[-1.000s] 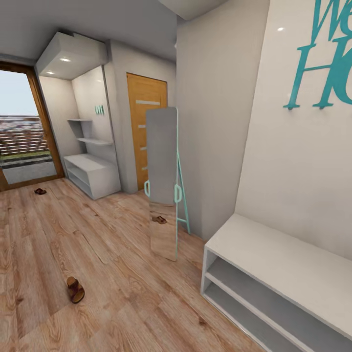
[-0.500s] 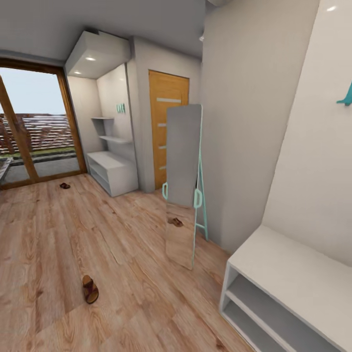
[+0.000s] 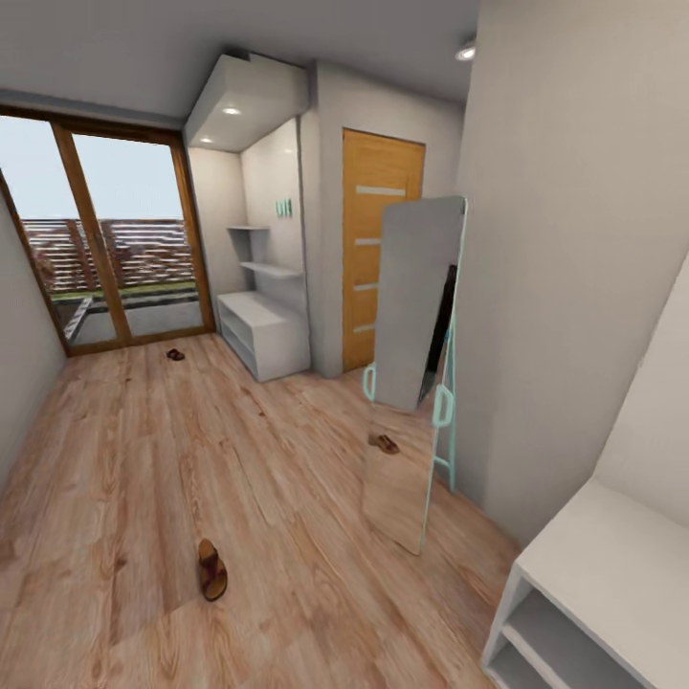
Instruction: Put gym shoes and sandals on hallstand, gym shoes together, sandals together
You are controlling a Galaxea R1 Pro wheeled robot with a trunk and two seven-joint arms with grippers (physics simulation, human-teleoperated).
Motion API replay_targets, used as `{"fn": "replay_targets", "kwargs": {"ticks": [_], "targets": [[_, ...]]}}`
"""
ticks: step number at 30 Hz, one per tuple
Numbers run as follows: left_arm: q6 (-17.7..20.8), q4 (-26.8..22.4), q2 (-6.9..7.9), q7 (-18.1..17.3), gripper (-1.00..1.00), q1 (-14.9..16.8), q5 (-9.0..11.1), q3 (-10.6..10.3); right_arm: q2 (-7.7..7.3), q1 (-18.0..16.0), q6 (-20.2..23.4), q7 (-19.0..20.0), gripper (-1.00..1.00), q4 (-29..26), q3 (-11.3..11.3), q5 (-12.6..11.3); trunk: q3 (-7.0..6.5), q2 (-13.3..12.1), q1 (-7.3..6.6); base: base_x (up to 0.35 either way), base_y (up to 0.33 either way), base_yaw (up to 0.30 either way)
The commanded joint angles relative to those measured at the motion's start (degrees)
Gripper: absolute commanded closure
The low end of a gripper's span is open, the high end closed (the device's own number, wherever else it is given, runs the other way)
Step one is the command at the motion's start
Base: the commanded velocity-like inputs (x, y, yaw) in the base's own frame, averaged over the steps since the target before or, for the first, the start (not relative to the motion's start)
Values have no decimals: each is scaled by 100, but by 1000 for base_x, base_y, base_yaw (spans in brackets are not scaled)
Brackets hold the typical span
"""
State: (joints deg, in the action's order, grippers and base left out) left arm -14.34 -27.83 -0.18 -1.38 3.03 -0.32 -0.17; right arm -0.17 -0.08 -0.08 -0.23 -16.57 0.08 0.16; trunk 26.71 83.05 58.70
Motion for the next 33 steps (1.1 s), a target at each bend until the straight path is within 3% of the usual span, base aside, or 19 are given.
{"fn": "replay_targets", "kwargs": {"ticks": [1,33], "targets": [[-18,6,0,-11,-100,5,-3,-1,-1,0,-1,-3,-100,-4,1,1,10,3,3,250,101,267],[-16,6,0,-11,-100,9,-3,-1,-1,0,0,-1,-100,-4,1,1,135,3,3,266,191,267]]}}
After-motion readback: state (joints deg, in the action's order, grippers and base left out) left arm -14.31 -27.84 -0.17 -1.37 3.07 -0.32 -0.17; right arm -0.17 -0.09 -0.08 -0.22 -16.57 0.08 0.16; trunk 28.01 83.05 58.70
